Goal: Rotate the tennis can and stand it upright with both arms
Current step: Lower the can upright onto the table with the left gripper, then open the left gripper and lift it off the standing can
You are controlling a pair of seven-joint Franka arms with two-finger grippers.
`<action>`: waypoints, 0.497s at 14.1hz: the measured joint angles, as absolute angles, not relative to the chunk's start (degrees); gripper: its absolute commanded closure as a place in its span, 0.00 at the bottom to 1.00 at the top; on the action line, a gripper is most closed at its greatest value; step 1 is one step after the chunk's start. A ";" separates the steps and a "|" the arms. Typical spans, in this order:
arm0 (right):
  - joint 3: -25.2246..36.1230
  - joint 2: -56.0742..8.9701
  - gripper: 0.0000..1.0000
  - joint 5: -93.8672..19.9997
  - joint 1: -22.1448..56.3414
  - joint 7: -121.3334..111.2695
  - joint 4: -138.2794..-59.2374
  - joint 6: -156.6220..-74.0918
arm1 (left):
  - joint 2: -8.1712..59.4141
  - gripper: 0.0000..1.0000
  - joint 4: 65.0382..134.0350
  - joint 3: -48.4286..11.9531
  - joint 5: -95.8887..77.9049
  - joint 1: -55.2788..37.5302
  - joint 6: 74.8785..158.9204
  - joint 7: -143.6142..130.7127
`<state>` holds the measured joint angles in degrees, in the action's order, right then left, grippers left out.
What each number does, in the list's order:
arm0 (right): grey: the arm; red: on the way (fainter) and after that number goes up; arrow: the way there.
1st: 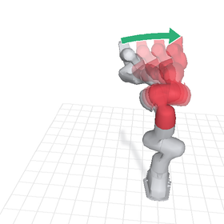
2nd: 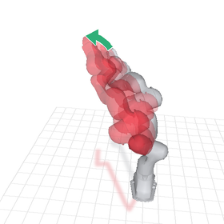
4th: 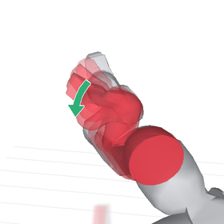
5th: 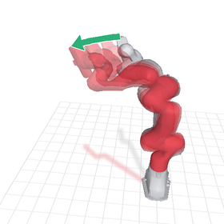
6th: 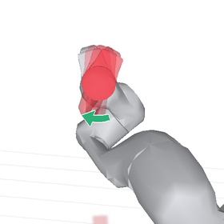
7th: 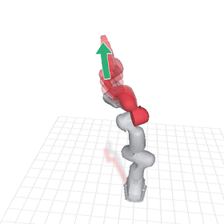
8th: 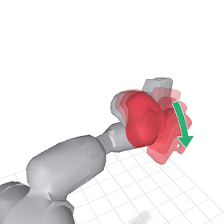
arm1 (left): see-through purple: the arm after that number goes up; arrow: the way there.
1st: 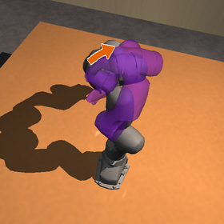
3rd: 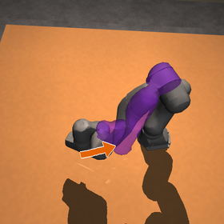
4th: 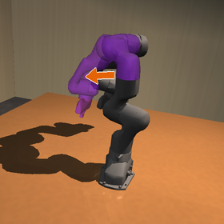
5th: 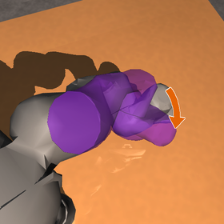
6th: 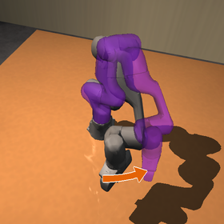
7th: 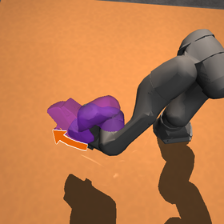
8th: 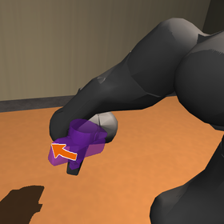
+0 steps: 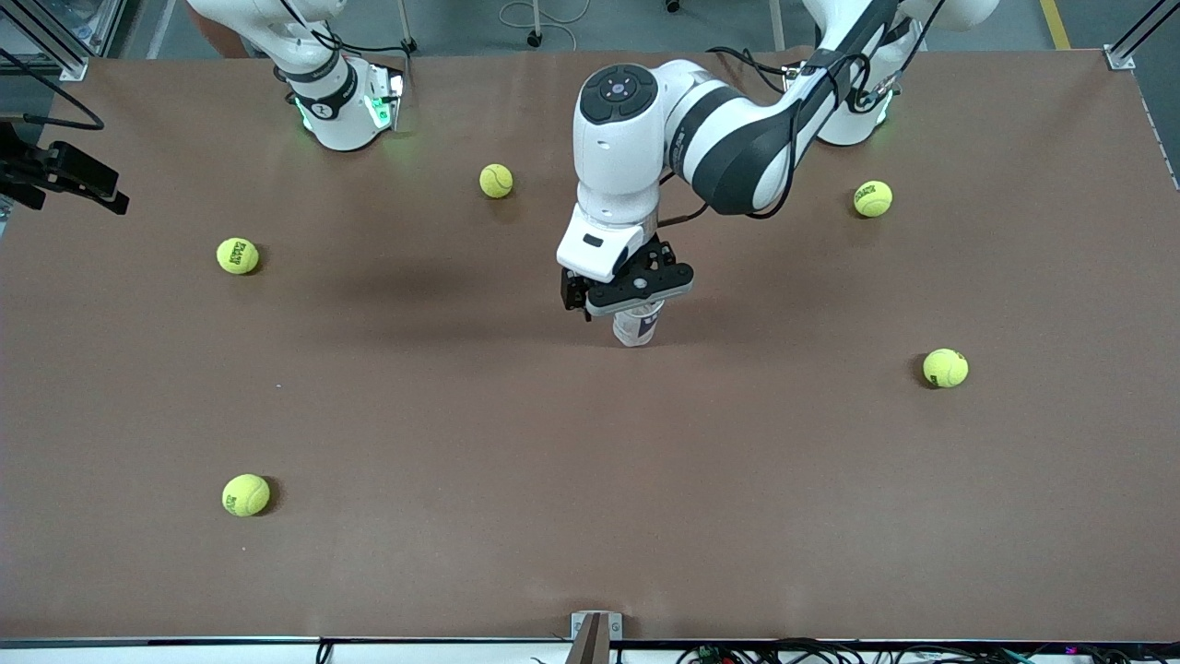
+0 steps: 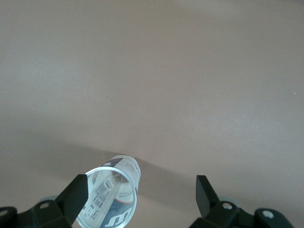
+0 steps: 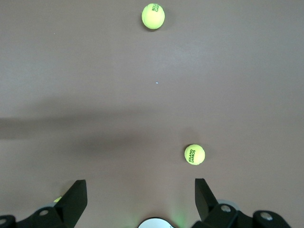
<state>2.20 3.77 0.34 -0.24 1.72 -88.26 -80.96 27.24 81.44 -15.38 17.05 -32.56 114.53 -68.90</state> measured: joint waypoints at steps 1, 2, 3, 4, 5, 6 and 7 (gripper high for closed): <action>2.20 3.87 0.00 0.34 -0.24 1.72 -88.27 -80.96 | 26.68 0.00 81.40 -15.19 17.05 -32.25 113.57 -68.69; 2.20 3.91 0.00 0.34 -0.24 1.72 -88.27 -80.96 | 25.85 0.00 81.36 -15.12 17.05 -31.36 112.51 -67.61; 2.20 3.93 0.00 0.34 -0.24 1.72 -88.27 -80.96 | 24.83 0.00 81.31 -15.14 16.84 -29.81 111.18 -65.43; 2.19 3.93 0.00 0.34 -0.23 1.72 -88.27 -80.96 | 23.64 0.00 81.25 -15.13 15.89 -27.83 109.62 -62.65; 2.18 3.93 0.00 0.34 -0.23 1.72 -88.29 -80.96 | 22.32 0.00 81.21 -15.12 14.51 -25.53 108.10 -59.45; 2.19 3.93 0.00 0.34 -0.23 1.72 -88.30 -80.96 | 20.96 0.00 81.18 -15.12 13.09 -23.08 106.60 -56.08; 2.20 3.94 0.00 0.34 -0.24 1.72 -88.30 -80.96 | 19.59 0.00 81.16 -15.13 11.71 -20.54 105.14 -52.47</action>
<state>2.20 3.94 0.34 -0.24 1.72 -88.30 -80.96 19.59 81.16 -15.13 11.71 -20.54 105.14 -52.47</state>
